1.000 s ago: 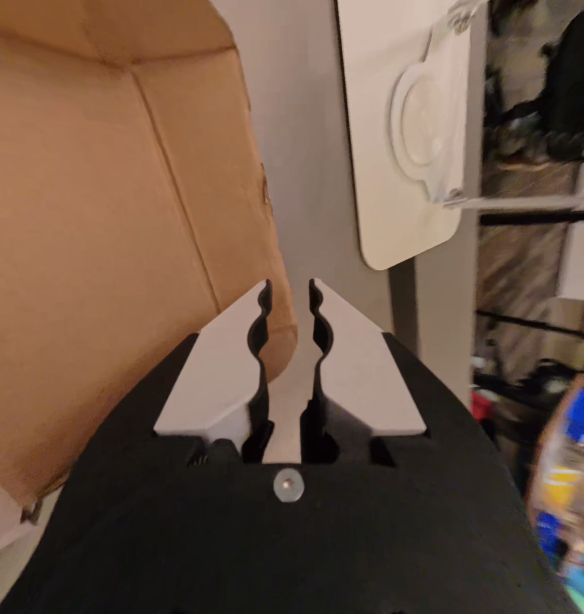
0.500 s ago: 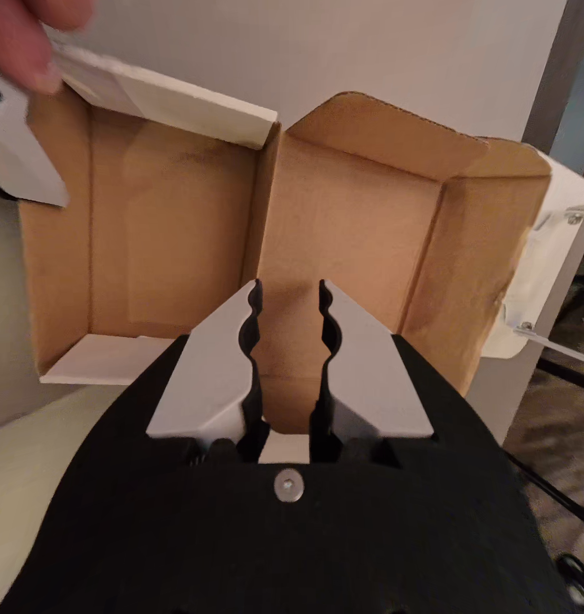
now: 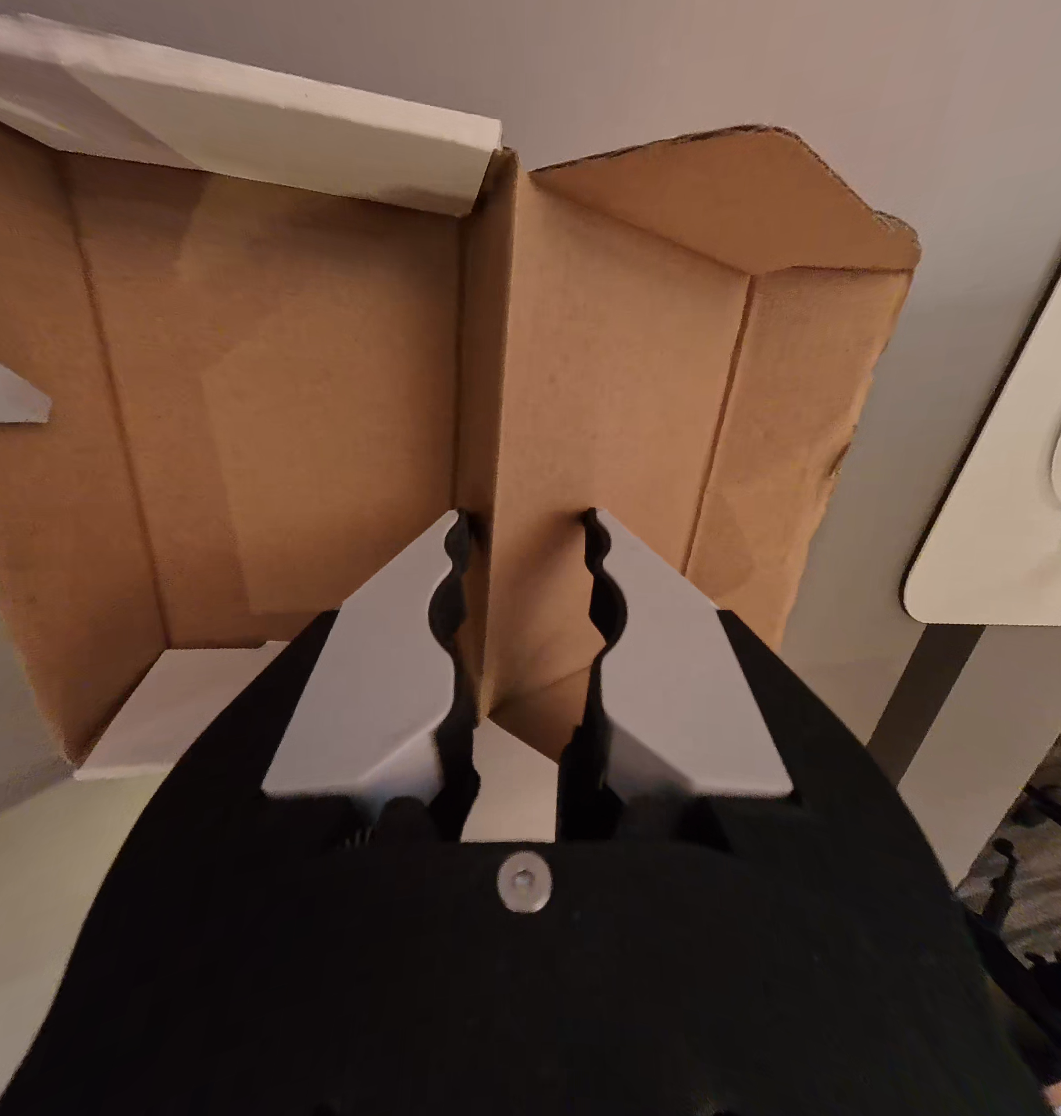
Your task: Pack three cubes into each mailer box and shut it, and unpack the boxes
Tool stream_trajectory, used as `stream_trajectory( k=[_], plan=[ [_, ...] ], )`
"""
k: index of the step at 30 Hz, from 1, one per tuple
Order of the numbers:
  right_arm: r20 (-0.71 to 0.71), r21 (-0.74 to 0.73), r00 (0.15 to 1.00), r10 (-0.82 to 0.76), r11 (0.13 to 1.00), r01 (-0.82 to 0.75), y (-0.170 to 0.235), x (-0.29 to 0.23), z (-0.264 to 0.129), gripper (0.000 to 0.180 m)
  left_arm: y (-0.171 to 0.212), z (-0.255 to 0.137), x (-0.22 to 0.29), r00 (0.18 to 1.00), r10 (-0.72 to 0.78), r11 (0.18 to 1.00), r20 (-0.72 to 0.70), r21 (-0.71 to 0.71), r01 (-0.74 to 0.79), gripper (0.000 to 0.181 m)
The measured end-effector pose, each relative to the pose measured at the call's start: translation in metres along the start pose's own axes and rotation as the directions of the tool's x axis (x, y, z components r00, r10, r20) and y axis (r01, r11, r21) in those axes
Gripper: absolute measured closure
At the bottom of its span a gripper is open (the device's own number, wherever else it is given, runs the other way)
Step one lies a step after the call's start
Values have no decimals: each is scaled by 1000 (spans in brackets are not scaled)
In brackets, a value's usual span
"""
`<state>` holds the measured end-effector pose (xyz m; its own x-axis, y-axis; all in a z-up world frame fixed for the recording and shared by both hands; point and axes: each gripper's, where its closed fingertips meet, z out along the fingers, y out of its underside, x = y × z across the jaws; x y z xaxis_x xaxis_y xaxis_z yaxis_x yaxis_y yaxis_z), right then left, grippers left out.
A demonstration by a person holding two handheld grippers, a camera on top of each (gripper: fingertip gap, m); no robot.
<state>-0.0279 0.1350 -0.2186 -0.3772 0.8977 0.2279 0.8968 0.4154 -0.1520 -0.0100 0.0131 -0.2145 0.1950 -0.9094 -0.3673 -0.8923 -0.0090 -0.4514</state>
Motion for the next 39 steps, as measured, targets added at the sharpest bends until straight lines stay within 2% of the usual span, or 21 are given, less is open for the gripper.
stream_trajectory(
  k=[7, 9, 11, 15, 17, 21, 24, 27, 31, 36, 39],
  plan=[
    [-60, 18, 998, 15, 1000, -14, -1, 0, 2, 143, -5, -2, -6, 994, -2, 998, 106, 64, -5, 174],
    [-77, 12, 997, 12, 1000, -11, -1, -1, 2, 143, -14, -12, -6, 991, -36, 992, 127, 128, 20, 165],
    [-93, 8, 996, 6, 1000, -5, -1, -1, 2, 143, -17, -33, -12, 982, -59, 987, 179, 158, 31, 155],
    [-100, 29, 995, 16, 999, -13, -2, -2, 2, 143, -3, -98, -24, 963, -145, 971, 227, 219, 94, 152],
    [-99, 45, 995, 25, 999, -20, -2, -2, 2, 143, 29, -137, -46, 927, -223, 967, 303, 191, 170, 138],
    [-97, 56, 995, 30, 998, -25, -2, -2, 2, 143, 124, -206, -97, 791, -412, 908, 453, 134, 396, 113],
    [-92, 63, 995, 33, 998, -28, -3, -2, 2, 143, 205, -229, -113, 721, -480, 838, 499, 19, 545, 111],
    [-95, 64, 995, 36, 998, -31, -3, -3, 2, 143, 269, -234, -117, 677, -522, 754, 519, -90, 650, 116],
    [-95, 68, 995, 43, 997, -37, -3, -3, 3, 143, 326, -227, -115, 621, -583, 628, 524, -193, 754, 116],
    [-96, 68, 994, 44, 997, -38, -3, -3, 3, 143, 357, -207, -104, 523, -702, 465, 483, -245, 851, 122],
    [-94, 67, 995, 43, 997, -37, -3, -2, 3, 143, 370, -198, -96, 506, -709, 404, 491, -305, 863, 121]
  ],
)
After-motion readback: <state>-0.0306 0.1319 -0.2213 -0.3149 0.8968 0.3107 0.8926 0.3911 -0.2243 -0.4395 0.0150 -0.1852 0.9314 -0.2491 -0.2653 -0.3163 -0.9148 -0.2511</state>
